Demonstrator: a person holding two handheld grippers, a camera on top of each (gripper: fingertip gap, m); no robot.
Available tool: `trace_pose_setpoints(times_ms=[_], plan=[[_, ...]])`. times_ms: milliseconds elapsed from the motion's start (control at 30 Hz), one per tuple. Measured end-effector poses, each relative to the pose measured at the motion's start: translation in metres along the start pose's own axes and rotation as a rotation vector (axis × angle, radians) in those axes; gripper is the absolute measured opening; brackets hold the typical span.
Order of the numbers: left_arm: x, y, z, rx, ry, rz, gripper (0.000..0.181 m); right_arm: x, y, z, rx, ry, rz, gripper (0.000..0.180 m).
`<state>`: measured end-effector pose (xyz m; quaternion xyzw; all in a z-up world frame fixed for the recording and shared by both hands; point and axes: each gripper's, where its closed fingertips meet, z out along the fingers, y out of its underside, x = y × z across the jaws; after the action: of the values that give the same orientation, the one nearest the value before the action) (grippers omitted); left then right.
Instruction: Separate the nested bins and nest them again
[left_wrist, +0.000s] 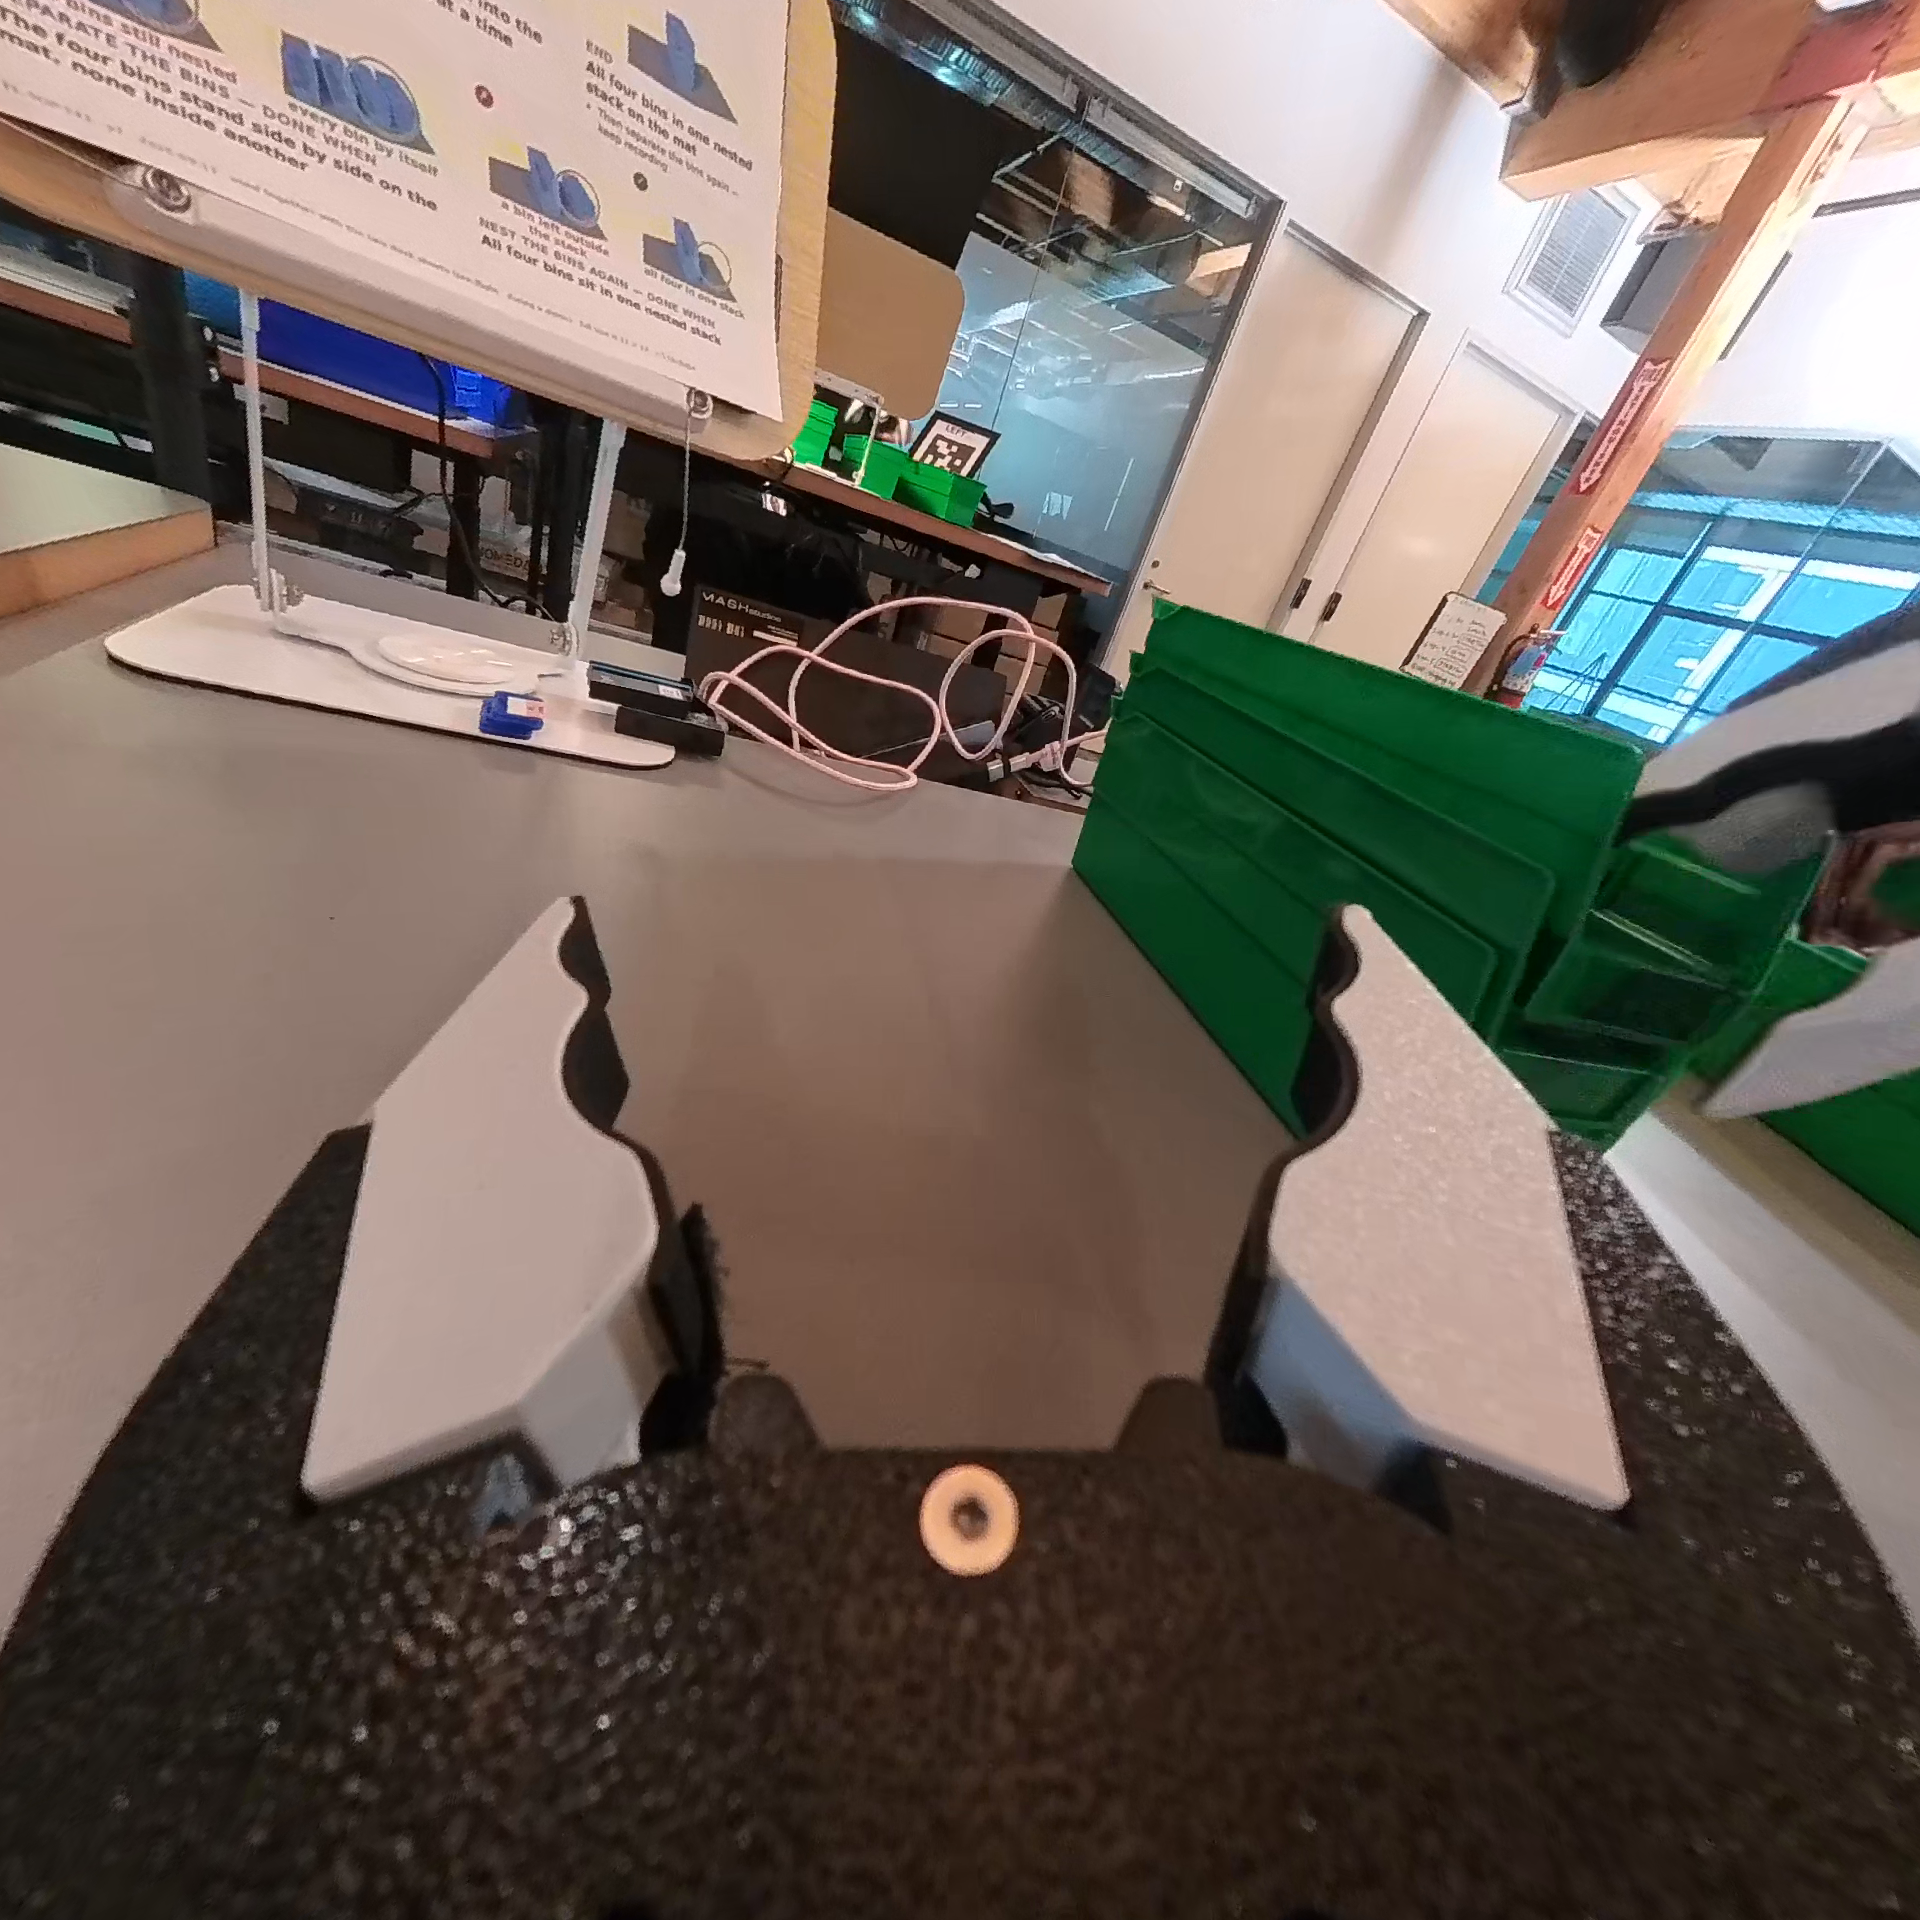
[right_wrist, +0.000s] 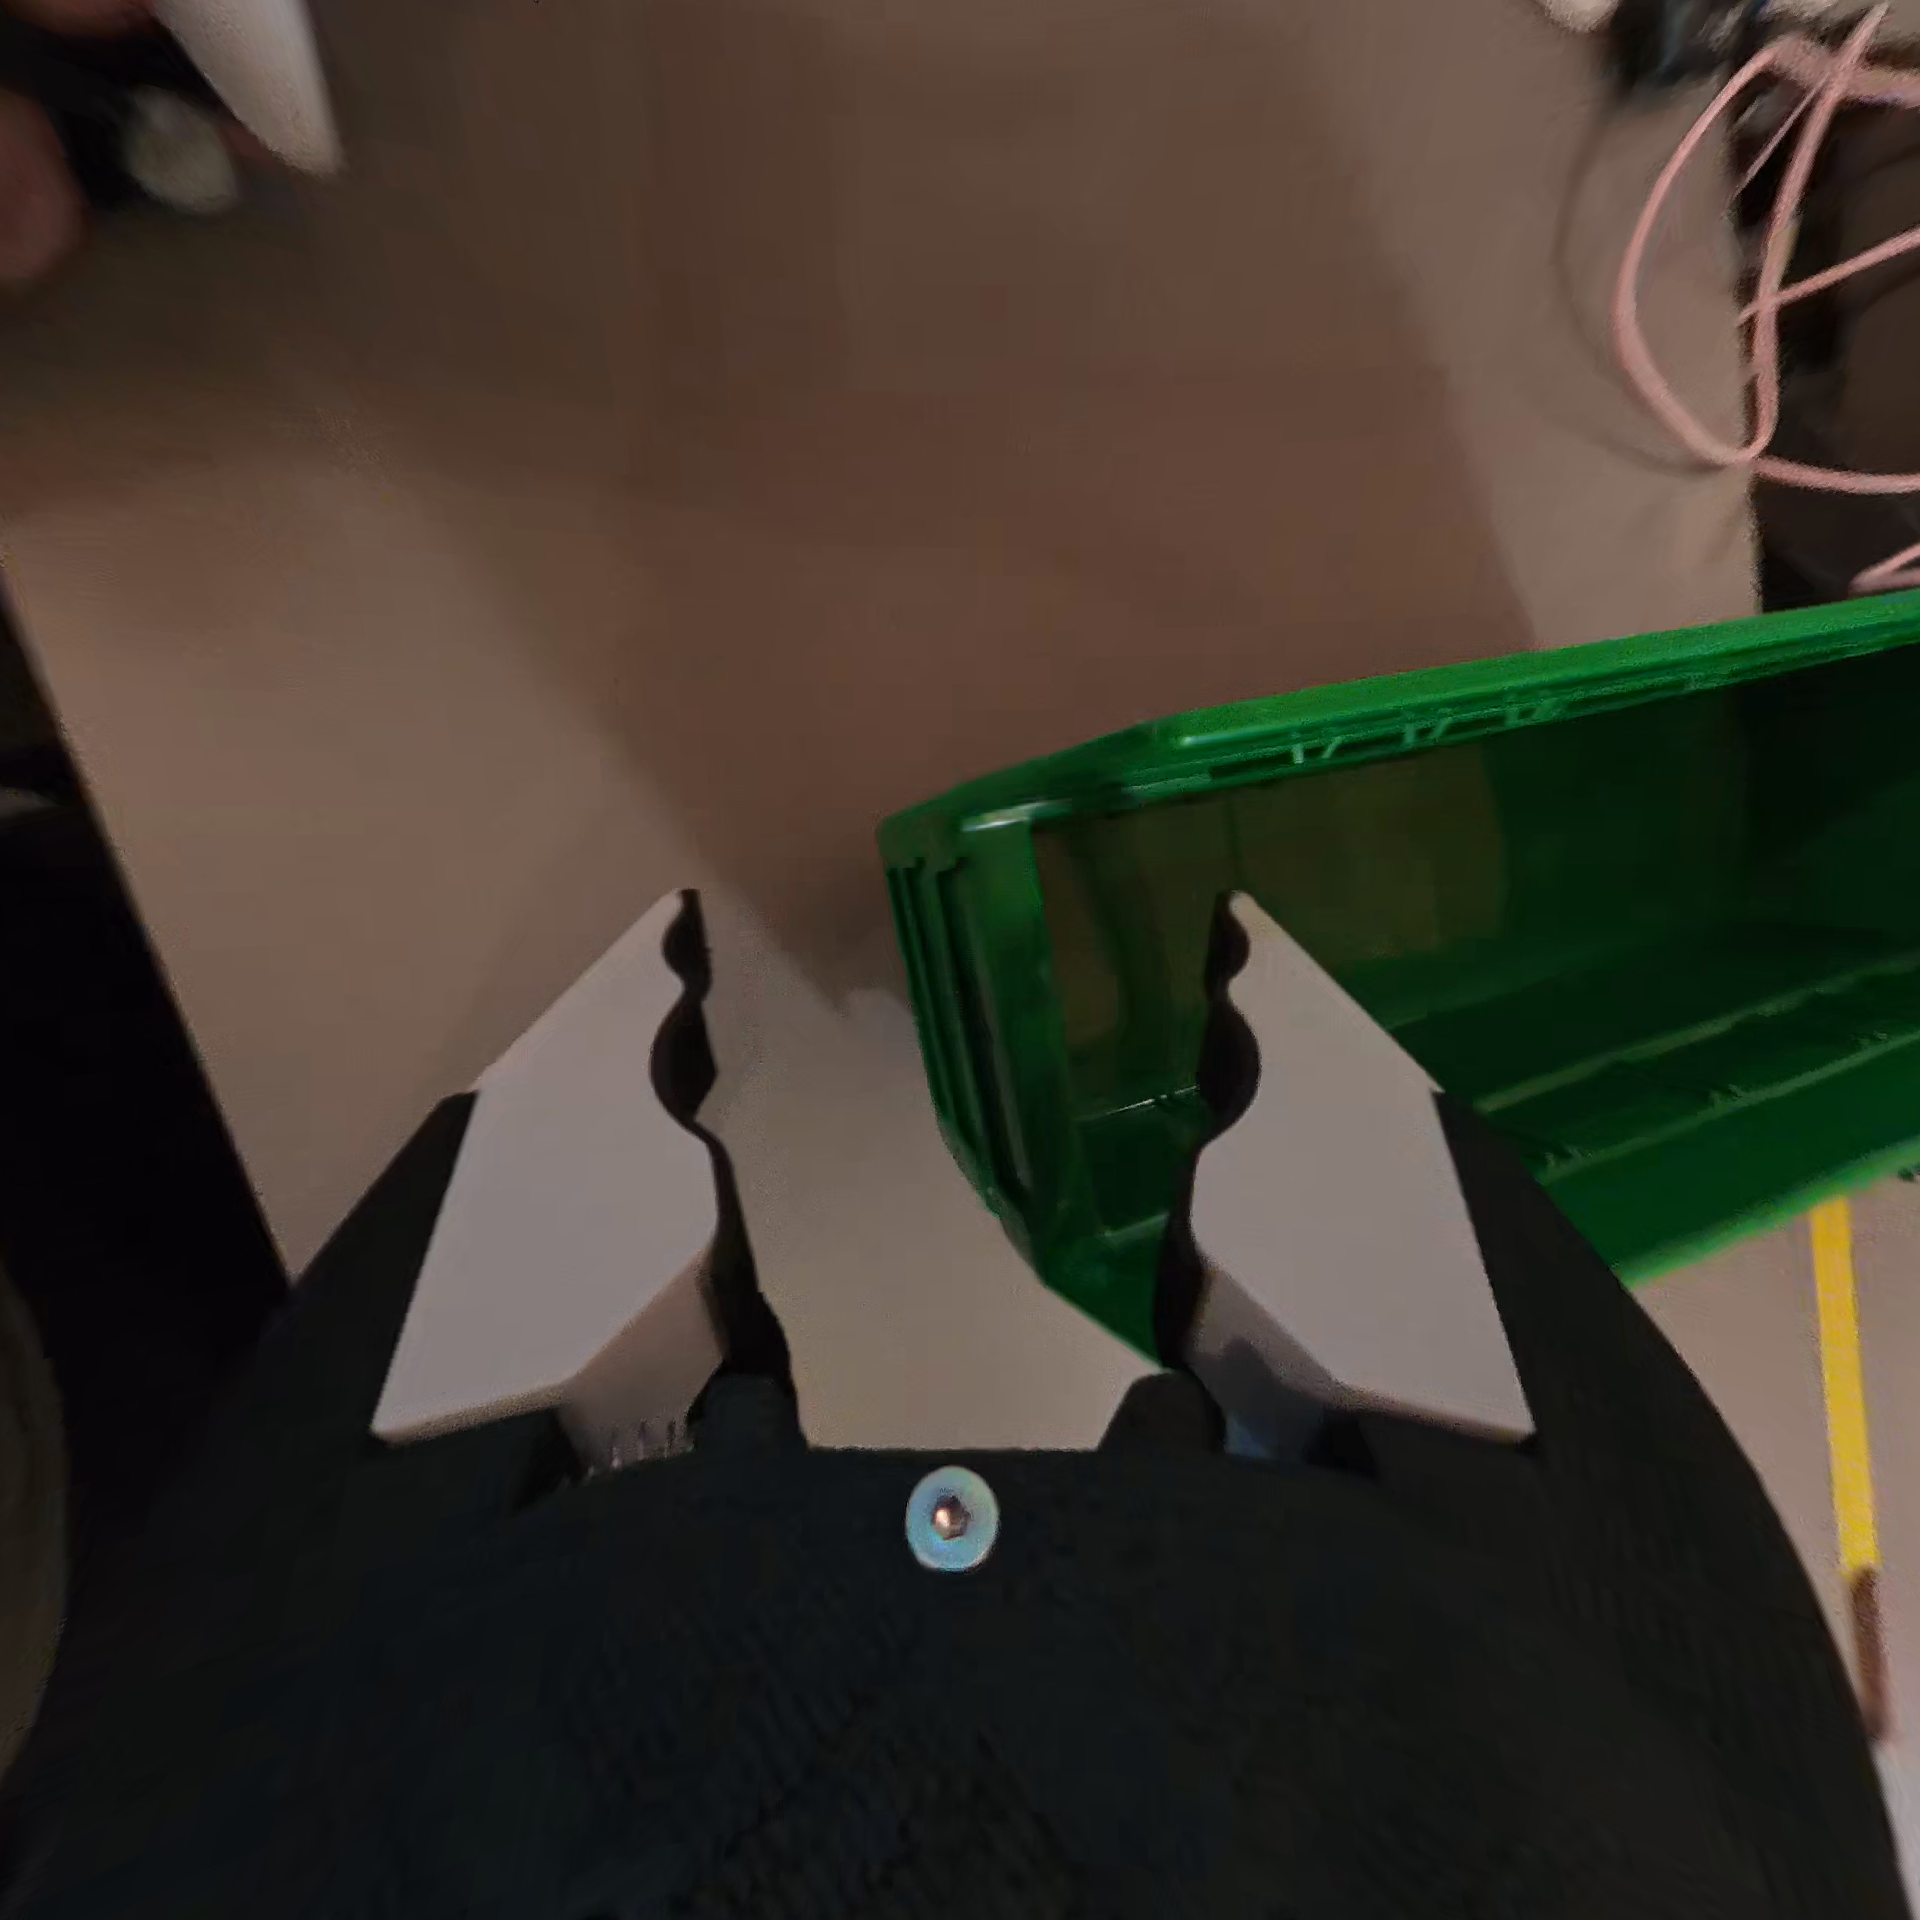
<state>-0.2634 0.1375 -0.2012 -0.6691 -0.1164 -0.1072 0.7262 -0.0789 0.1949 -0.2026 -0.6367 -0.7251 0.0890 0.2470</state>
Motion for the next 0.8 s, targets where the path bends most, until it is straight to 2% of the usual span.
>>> trace_pose_setpoints(times_ms=[33, 133, 200, 233, 300, 400, 500, 567, 667, 800], plan=[[0.000, 0.000, 0.000, 0.000, 0.000, 0.000, 0.131, -0.003, -0.006, -0.012, 0.066, 0.005, 0.017, 0.103], [0.000, 0.000, 0.000, 0.003, 0.000, -0.005, 0.131, -0.001, -0.015, -0.069, 0.360, -0.026, 0.171, 0.109], [-0.001, -0.001, -0.001, 0.006, -0.003, -0.004, 0.131, 0.039, 0.008, -0.114, 0.547, 0.054, 0.362, 0.113], [-0.001, -0.001, -0.001, 0.006, -0.006, 0.000, 0.132, 0.073, 0.038, -0.133, 0.588, 0.172, 0.471, 0.118], [0.000, 0.000, 0.000, 0.004, -0.009, 0.007, 0.132, 0.138, 0.122, -0.169, 0.574, 0.460, 0.676, 0.125], [0.000, 0.000, 0.000, 0.000, -0.014, 0.010, 0.132, 0.189, 0.250, -0.206, 0.425, 0.754, 0.870, 0.138], [-0.001, 0.001, 0.001, -0.004, -0.019, 0.010, 0.132, 0.191, 0.351, -0.192, 0.143, 0.726, 1.056, 0.156], [-0.001, 0.001, 0.001, -0.004, -0.020, 0.014, 0.132, 0.180, 0.387, -0.170, 0.032, 0.628, 1.153, 0.160], [0.000, 0.001, 0.001, -0.005, -0.019, 0.020, 0.132, 0.167, 0.410, -0.141, -0.027, 0.495, 1.266, 0.160], [0.000, 0.001, 0.001, -0.004, -0.017, 0.015, 0.132, 0.152, 0.411, -0.114, -0.106, 0.350, 1.291, 0.159]])
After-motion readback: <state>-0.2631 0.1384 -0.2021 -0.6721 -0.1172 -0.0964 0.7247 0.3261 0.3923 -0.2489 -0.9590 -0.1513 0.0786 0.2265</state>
